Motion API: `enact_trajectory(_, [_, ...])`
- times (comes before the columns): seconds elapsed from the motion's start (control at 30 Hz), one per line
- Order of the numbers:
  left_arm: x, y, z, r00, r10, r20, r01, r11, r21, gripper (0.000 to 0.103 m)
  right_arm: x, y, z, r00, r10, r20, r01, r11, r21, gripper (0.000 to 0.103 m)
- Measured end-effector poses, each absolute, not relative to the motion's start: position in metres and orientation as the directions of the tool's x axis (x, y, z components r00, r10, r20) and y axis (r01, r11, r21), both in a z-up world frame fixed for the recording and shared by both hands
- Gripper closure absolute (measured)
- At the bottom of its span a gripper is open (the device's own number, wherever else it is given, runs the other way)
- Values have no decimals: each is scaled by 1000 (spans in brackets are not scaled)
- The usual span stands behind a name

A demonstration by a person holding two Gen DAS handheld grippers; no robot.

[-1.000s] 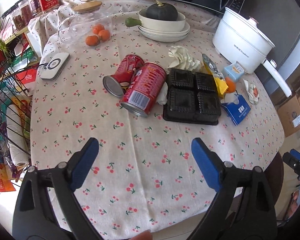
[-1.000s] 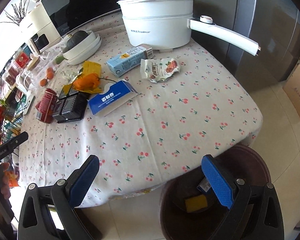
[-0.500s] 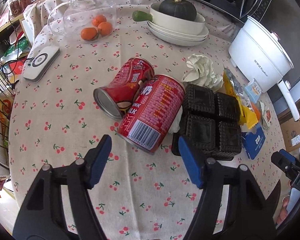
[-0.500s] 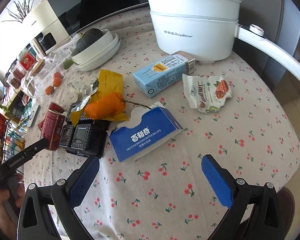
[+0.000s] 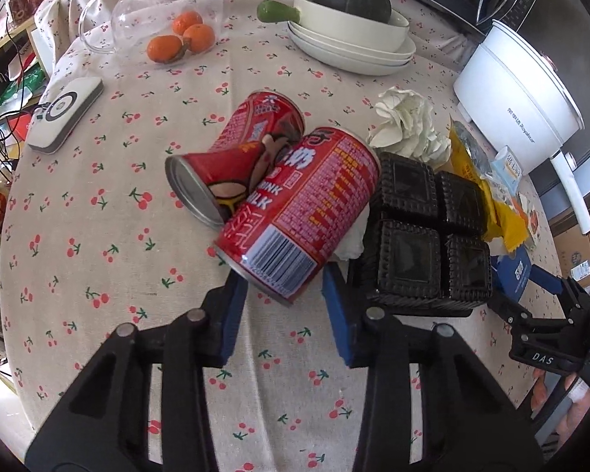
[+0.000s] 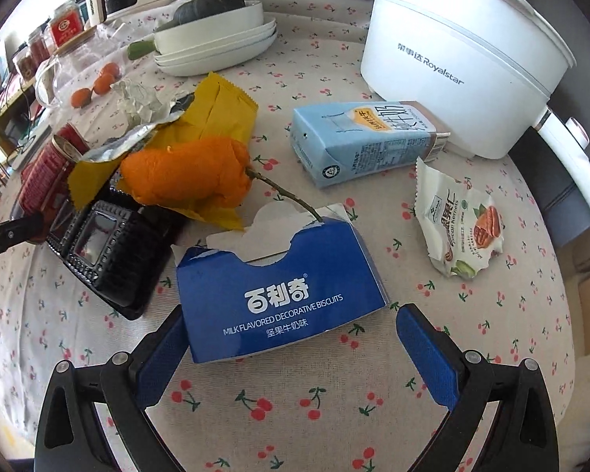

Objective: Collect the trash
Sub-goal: 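Reach the right tool to the blue biscuit carton and close on it, then grasp the red milk-drink can with the left tool while the right tool regrips the carton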

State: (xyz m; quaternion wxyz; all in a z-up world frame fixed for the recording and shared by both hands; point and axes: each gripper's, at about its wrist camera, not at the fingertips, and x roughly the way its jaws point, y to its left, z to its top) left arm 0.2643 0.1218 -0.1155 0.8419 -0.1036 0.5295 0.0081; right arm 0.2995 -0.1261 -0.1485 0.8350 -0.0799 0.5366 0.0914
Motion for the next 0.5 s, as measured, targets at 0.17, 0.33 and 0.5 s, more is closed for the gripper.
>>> enact_trajectory(0.17, [263, 120, -117, 426, -106, -899, -110, 980, -168, 79, 302, -135, -151, 394, 132, -910, -230, 972, 41, 11])
enact_trajectory(0.33, [257, 126, -107, 446, -143, -884, -103, 972, -210, 88, 295, -139, -142, 386, 159, -909, -249, 967, 63, 53])
enact_trajectory(0.5, [248, 136, -99, 463, -181, -867, -105, 961, -257, 90, 290, -149, -137, 354, 171, -919, -239, 967, 88, 74])
